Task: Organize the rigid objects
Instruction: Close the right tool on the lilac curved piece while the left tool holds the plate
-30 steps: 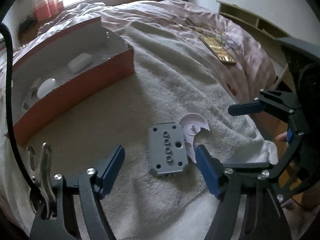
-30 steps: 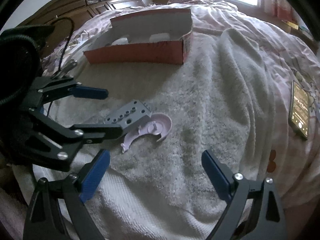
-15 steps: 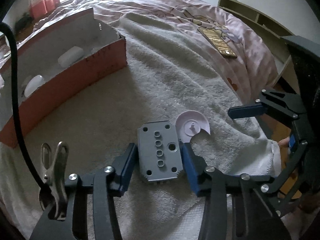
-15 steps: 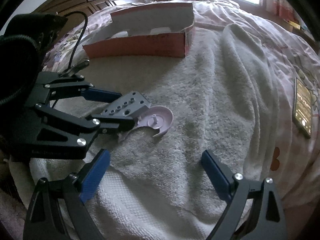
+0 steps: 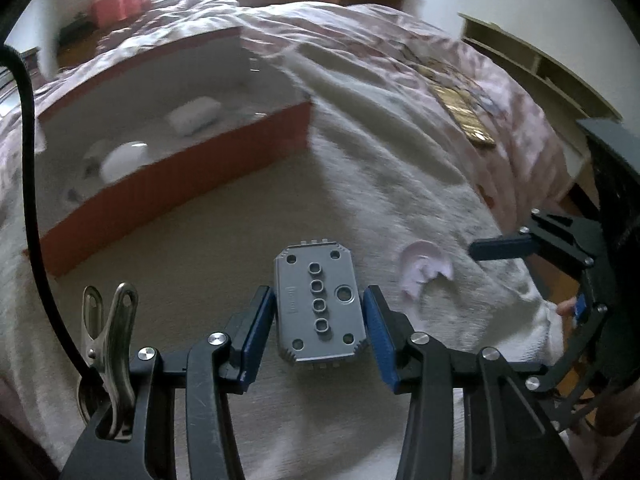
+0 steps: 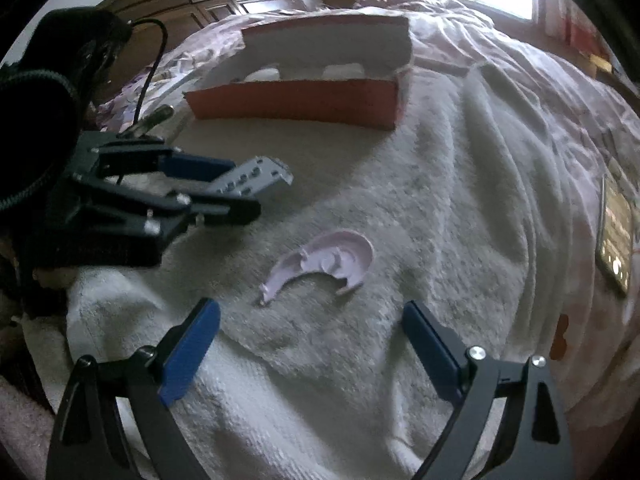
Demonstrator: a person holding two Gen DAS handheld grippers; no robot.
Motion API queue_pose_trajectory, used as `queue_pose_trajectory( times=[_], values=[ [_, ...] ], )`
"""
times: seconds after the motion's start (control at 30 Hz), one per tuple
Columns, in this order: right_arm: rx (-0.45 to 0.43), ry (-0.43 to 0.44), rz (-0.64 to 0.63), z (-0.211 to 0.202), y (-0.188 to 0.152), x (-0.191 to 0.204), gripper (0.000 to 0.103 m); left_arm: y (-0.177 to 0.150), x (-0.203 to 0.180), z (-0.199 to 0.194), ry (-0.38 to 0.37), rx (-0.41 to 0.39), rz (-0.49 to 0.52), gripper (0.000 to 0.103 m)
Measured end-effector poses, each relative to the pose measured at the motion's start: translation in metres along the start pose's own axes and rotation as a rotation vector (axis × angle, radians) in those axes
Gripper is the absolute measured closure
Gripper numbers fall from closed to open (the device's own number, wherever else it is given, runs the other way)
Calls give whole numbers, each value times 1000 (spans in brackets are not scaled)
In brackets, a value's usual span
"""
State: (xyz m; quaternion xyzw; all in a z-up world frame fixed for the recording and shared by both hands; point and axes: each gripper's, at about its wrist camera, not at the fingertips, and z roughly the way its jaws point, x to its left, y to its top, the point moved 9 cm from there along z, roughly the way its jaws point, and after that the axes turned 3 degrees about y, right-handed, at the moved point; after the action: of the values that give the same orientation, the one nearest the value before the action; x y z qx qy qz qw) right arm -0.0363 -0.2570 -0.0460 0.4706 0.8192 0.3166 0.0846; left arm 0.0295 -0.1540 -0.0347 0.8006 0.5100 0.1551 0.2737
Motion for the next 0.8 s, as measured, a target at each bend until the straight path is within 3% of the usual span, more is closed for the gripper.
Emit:
queue_pose_trajectory(
  times=[0.17, 0.37, 0.8],
  values=[
    [1, -38, -105, 6, 14, 5, 7, -3, 34, -8, 61, -16, -70, 56],
    [63, -44, -159, 22, 20, 2, 7, -15, 70, -15, 118, -26, -136, 56],
    [110, -50, -179, 34, 16, 4, 8, -25, 97, -14, 130, -18, -219, 56]
  ],
)
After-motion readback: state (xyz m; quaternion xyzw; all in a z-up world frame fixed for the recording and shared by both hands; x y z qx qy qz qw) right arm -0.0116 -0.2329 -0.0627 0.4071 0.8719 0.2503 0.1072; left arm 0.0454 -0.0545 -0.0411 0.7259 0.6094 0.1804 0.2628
